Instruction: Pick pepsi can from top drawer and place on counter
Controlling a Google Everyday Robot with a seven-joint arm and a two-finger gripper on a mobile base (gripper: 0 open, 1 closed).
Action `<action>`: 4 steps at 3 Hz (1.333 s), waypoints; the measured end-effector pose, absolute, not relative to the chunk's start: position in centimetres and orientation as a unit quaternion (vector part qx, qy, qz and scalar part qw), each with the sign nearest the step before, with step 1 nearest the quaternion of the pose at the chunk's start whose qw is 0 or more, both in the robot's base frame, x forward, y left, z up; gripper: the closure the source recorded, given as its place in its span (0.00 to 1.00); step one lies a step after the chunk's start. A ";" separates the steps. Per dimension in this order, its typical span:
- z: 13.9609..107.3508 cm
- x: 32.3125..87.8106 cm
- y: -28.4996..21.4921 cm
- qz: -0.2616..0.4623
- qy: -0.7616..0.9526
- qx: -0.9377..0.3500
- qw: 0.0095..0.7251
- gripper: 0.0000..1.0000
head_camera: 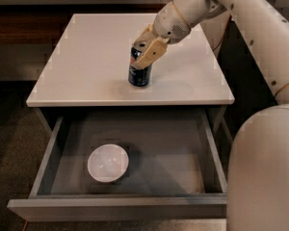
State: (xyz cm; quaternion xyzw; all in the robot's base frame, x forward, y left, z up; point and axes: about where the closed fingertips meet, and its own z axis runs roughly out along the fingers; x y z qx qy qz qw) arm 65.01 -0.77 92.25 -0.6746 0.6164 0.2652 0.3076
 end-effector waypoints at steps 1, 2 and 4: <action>91.3 65.5 -0.5 0.269 0.622 -0.674 0.294 0.44; 91.2 65.6 -0.2 0.270 0.621 -0.674 0.296 0.20; 91.0 65.8 0.2 0.271 0.620 -0.674 0.296 0.00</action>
Offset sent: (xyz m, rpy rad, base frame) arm 0.0042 0.0020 -0.0081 -0.0143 0.0229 0.0016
